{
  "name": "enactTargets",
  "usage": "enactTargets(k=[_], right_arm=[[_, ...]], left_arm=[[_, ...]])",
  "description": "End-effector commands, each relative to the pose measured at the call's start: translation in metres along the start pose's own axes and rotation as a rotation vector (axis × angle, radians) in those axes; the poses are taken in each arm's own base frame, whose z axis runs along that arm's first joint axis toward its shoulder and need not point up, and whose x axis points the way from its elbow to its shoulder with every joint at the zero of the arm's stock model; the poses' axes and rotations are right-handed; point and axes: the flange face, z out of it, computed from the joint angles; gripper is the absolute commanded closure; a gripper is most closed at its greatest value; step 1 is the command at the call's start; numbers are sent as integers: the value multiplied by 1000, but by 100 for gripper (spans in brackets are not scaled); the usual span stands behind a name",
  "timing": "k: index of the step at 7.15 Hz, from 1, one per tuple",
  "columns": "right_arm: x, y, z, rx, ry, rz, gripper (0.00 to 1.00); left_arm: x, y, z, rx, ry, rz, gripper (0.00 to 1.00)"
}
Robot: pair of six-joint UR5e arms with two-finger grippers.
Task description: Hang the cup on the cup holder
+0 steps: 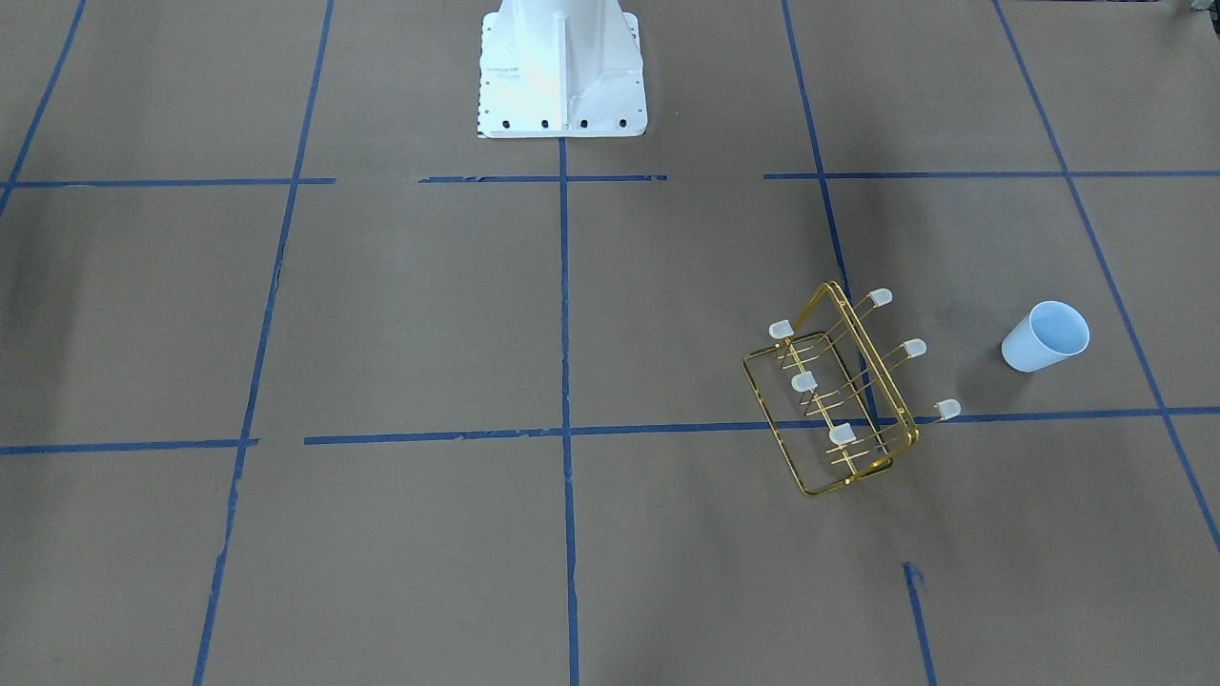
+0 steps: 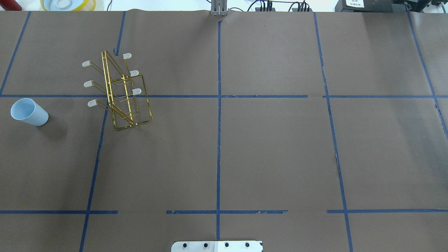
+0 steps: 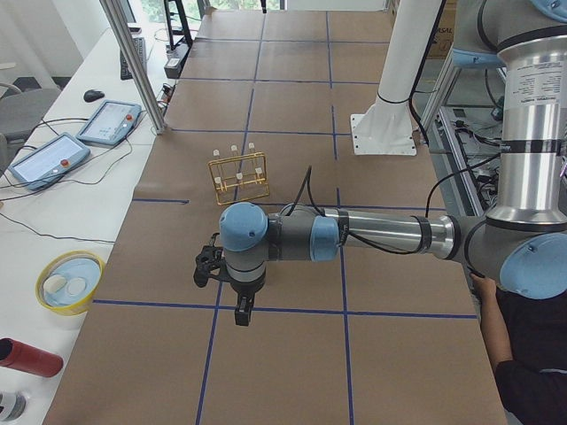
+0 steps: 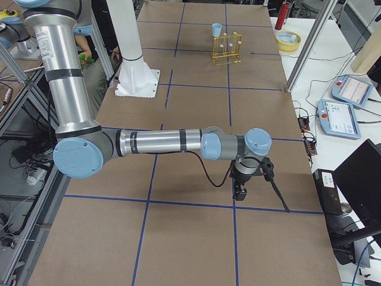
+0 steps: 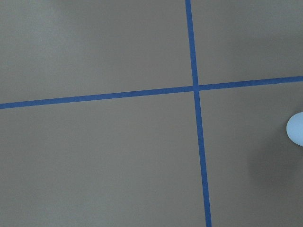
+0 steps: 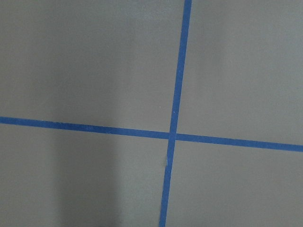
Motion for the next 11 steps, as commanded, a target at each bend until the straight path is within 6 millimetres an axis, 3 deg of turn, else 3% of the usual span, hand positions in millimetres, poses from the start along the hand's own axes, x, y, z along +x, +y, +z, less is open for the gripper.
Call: enactTargets(k=[1,8,11], right_arm=[[0,0,0,0,0,0,0],[0,0,0,0,0,0,0],[0,0,0,0,0,0,0]], left_arm=[[1,-1,-1,4,3,3,0],[-3,-1,5,-7,8,-5,0],[2,-3,-2,5,2,3,0]])
